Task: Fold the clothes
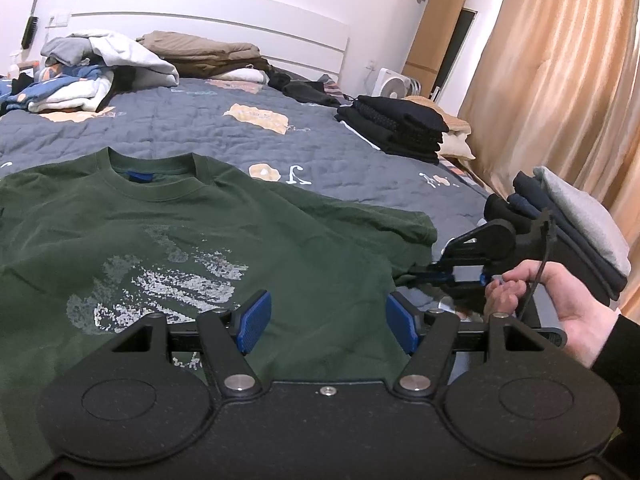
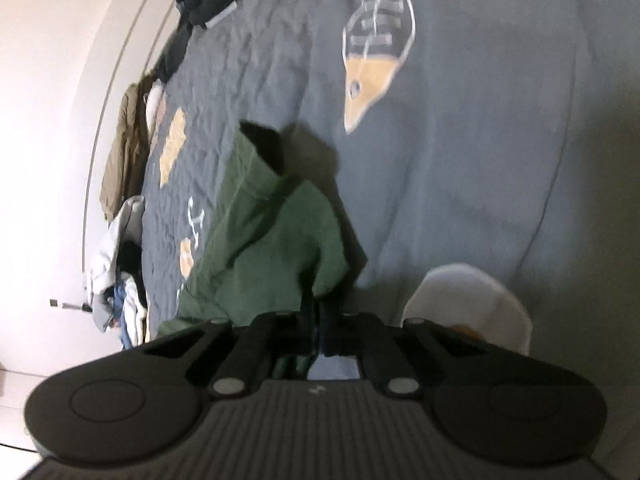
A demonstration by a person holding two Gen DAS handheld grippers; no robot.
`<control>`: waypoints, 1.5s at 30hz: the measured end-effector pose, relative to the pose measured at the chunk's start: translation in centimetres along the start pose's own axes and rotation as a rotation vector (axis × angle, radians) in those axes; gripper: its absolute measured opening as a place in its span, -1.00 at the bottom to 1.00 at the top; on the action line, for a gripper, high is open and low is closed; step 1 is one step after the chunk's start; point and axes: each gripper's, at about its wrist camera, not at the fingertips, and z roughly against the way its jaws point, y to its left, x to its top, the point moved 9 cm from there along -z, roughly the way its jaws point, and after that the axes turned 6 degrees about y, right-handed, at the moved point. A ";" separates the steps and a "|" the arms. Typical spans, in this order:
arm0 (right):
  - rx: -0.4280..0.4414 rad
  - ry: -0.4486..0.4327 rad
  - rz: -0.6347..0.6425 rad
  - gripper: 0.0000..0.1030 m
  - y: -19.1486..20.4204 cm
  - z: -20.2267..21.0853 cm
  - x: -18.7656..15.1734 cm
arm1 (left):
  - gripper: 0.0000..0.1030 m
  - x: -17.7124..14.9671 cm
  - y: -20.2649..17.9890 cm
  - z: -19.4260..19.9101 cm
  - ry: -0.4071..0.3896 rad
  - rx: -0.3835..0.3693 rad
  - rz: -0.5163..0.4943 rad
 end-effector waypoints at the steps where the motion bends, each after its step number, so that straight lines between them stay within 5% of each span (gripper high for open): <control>1: -0.006 -0.020 0.023 -0.97 0.3 0.6 0.3 | 0.23 0.0 0.1 0.0 -0.001 0.001 0.002; 8: -0.153 -0.122 0.386 -0.98 3.8 2.4 0.2 | 0.23 0.1 0.5 0.2 -0.004 0.005 0.006; 11: -0.259 -0.034 0.409 -0.93 1.5 0.7 0.2 | 0.23 0.0 0.6 0.4 -0.002 0.003 0.005; 14: -0.227 0.019 0.317 -0.90 -0.2 0.9 1.0 | 0.23 0.2 0.8 0.5 -0.005 0.005 0.004; 17: -0.211 -0.021 0.350 -0.81 1.1 3.2 1.9 | 0.24 0.3 1.0 0.6 -0.008 0.004 0.013; 20: -0.255 -0.133 0.489 -0.69 2.8 5.7 2.7 | 0.26 0.4 1.2 0.6 -0.009 0.006 0.018; 23: -0.269 -0.231 0.648 -0.35 4.5 6.9 4.1 | 0.26 0.4 1.4 0.7 -0.010 0.008 0.022; 27: -0.215 -0.254 0.764 -0.11 6.6 6.2 5.2 | 0.28 0.5 1.7 0.8 -0.011 0.011 0.028; 34: -0.257 -0.215 0.833 -0.02 8.0 2.3 7.4 | 0.28 0.5 2.2 0.5 -0.003 0.018 0.039; 42: -0.264 -0.120 0.755 -0.02 7.9 -1.5 8.7 | 0.30 0.5 3.4 -0.2 0.010 0.022 0.086; 45: -0.248 -0.090 0.716 -0.32 7.6 -2.3 8.8 | 0.30 0.6 3.8 -0.1 0.010 0.022 0.101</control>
